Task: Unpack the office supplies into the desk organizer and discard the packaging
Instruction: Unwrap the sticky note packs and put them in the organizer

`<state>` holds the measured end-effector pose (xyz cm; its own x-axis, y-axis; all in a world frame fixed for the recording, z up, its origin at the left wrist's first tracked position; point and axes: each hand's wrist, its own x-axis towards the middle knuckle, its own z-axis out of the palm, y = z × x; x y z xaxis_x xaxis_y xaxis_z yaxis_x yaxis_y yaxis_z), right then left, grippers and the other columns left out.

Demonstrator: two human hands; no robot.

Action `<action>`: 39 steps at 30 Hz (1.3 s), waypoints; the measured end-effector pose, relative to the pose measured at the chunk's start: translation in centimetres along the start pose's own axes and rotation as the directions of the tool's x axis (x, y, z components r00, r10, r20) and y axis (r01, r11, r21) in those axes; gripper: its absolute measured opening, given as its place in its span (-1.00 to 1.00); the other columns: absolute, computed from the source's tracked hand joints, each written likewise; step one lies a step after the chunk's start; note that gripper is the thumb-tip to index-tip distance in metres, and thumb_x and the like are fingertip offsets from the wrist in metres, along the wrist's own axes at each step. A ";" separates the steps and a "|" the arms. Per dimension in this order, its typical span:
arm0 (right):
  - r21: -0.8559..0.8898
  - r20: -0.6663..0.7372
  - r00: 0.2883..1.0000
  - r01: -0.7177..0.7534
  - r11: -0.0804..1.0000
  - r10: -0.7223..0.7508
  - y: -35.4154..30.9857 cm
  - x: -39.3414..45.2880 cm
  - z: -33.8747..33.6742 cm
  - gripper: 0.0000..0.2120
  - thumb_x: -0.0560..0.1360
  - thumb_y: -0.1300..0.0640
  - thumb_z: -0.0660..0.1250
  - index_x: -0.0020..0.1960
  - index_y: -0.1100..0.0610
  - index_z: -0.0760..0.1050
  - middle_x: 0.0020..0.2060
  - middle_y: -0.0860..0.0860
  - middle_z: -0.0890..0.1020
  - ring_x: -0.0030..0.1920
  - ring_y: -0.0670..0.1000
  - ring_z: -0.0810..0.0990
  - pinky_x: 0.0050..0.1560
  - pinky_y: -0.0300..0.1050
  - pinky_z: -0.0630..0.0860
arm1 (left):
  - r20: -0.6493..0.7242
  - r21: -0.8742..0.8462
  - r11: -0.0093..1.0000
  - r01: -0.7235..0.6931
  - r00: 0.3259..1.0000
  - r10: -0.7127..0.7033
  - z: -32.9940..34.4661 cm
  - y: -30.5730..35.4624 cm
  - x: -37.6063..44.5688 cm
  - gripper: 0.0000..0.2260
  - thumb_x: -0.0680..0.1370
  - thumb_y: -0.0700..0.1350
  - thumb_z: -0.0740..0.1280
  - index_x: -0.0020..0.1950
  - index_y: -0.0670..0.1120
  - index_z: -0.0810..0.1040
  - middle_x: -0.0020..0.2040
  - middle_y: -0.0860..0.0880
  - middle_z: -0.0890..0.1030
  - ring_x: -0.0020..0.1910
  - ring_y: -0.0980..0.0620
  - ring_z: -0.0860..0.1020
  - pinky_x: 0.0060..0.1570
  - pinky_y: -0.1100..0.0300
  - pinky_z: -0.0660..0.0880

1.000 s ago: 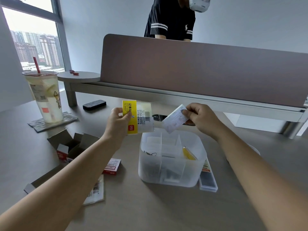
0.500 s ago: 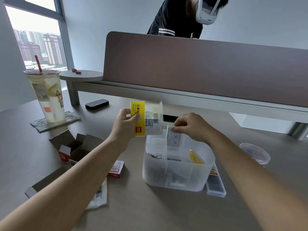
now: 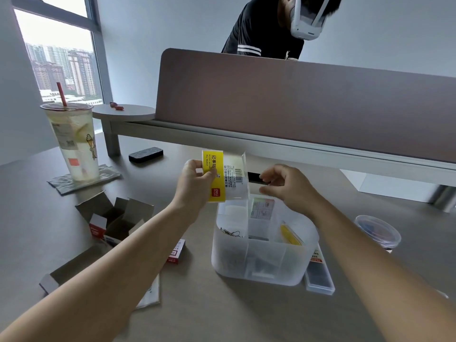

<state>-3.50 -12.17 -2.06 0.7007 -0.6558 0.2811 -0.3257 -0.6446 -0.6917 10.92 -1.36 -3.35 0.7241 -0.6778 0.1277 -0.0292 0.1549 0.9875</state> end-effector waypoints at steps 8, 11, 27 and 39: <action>0.087 -0.091 0.984 0.160 0.983 -0.152 -2.1 -0.9 0.3 -0.92 0.43 0.20 0.33 -0.12 0.06 0.57 -0.05 -0.09 0.45 -0.03 -0.16 0.43 -0.02 -0.34 0.37 | -0.008 -0.061 0.998 0.016 1.000 -0.017 1.4 0.9 -0.8 -0.86 0.52 -0.24 0.26 0.02 -0.16 0.32 0.06 -0.21 0.52 -0.09 -0.11 0.53 -0.14 -0.03 0.53; -0.024 -0.081 0.989 0.125 0.992 -0.126 -1.6 -0.7 0.6 -0.80 0.44 0.12 0.33 0.06 0.11 0.58 0.08 -0.06 0.39 0.09 -0.13 0.35 0.08 -0.30 0.28 | 0.033 -0.099 0.995 0.029 0.999 -0.026 1.3 1.0 -1.1 -0.92 0.52 -0.24 0.24 -0.05 -0.13 0.35 0.07 -0.21 0.52 -0.15 -0.07 0.54 -0.13 -0.04 0.54; 0.341 0.028 0.998 -0.065 0.938 0.059 -1.9 -0.8 0.5 -0.91 0.43 0.09 0.32 -0.08 0.06 0.53 -0.09 -0.02 0.61 -0.10 -0.14 0.53 -0.08 -0.32 0.41 | 0.151 -0.175 0.984 0.031 0.989 -0.004 0.5 0.7 -1.0 -0.94 0.56 -0.23 0.15 0.01 -0.13 0.37 0.10 -0.16 0.51 -0.08 -0.06 0.53 -0.17 0.08 0.52; 0.323 0.142 0.983 -0.158 0.933 0.117 -2.1 -0.8 0.3 -0.72 0.42 0.10 0.33 0.06 0.24 0.54 -0.02 0.06 0.62 -0.10 -0.09 0.52 0.00 -0.17 0.41 | 0.131 -0.162 0.985 -0.051 0.989 0.073 0.4 0.5 -0.8 -0.89 0.55 -0.24 0.16 -0.12 -0.05 0.38 0.07 -0.15 0.52 -0.14 0.00 0.53 -0.16 0.10 0.51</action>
<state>-3.17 -10.21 -1.00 0.7407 -0.6642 0.1010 -0.2097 -0.3713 -0.9045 10.08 -1.05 -2.91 0.6237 -0.7529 0.2101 0.0459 0.3036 0.9517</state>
